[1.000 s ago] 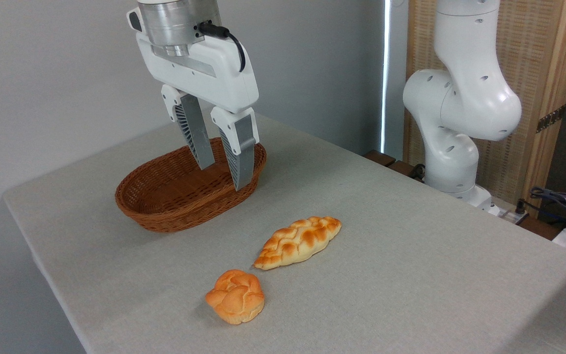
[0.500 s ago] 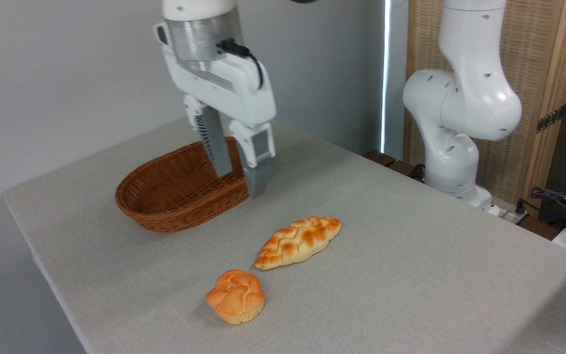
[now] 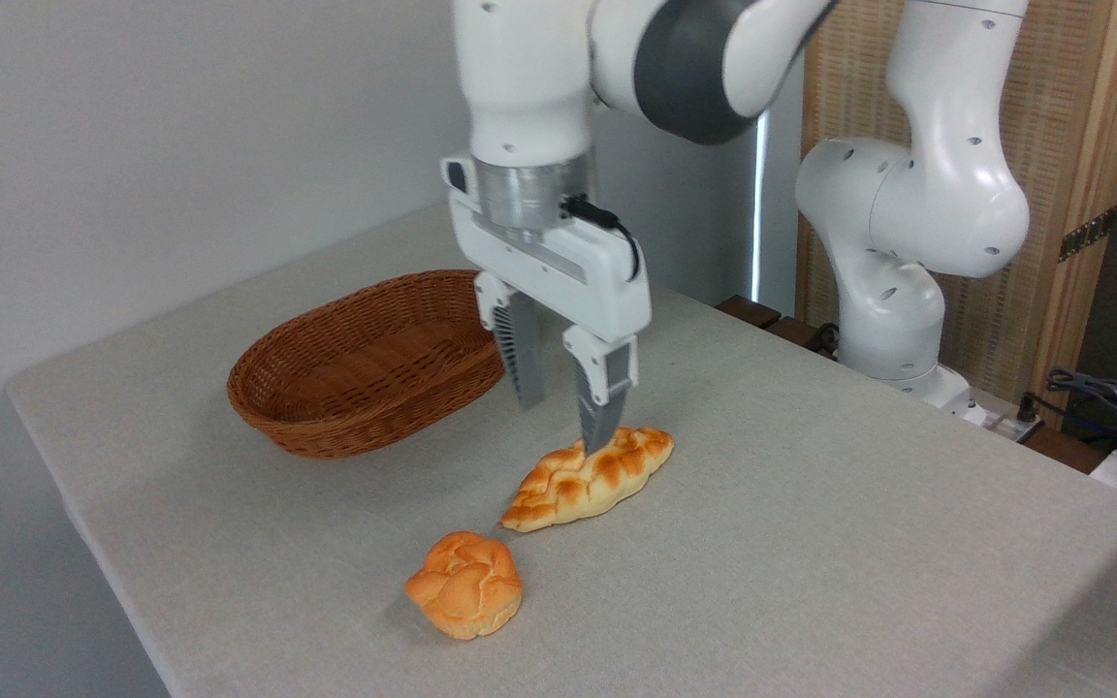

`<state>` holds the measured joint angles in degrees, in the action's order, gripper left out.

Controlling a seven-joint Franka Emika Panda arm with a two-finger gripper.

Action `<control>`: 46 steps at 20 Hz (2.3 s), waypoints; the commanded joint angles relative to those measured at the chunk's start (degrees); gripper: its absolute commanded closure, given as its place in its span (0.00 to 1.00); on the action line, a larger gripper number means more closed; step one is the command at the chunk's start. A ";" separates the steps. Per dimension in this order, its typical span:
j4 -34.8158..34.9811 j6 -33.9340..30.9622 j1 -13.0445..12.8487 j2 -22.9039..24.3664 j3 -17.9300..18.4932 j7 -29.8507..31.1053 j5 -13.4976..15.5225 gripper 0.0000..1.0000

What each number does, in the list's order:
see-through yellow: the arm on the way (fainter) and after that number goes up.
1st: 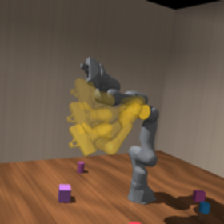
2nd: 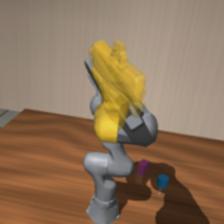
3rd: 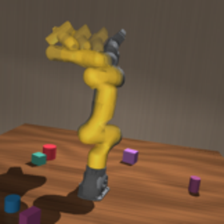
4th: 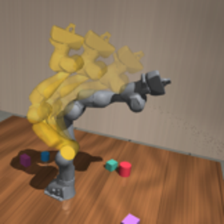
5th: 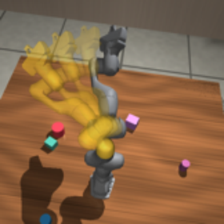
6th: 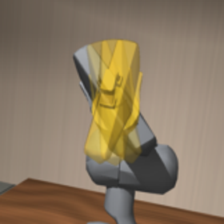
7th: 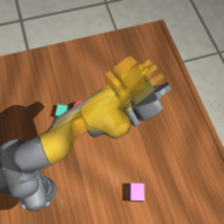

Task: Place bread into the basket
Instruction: 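Move the open gripper over the braided bread loaf and lower, then close the gripper on the middle of the braided loaf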

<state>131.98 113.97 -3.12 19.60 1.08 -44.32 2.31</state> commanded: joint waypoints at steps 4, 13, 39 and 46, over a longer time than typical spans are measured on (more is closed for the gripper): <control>6.09 3.88 -1.63 2.72 0.50 -1.64 -0.38 0.00; 10.66 10.65 -3.03 1.06 0.59 -1.82 -0.47 0.00; 10.66 11.45 -3.03 -0.88 0.59 -7.71 -5.57 0.57; 10.66 11.36 -3.03 -1.06 0.59 -7.71 -5.57 0.57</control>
<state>142.17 123.97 -5.78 18.81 1.03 -51.45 -2.58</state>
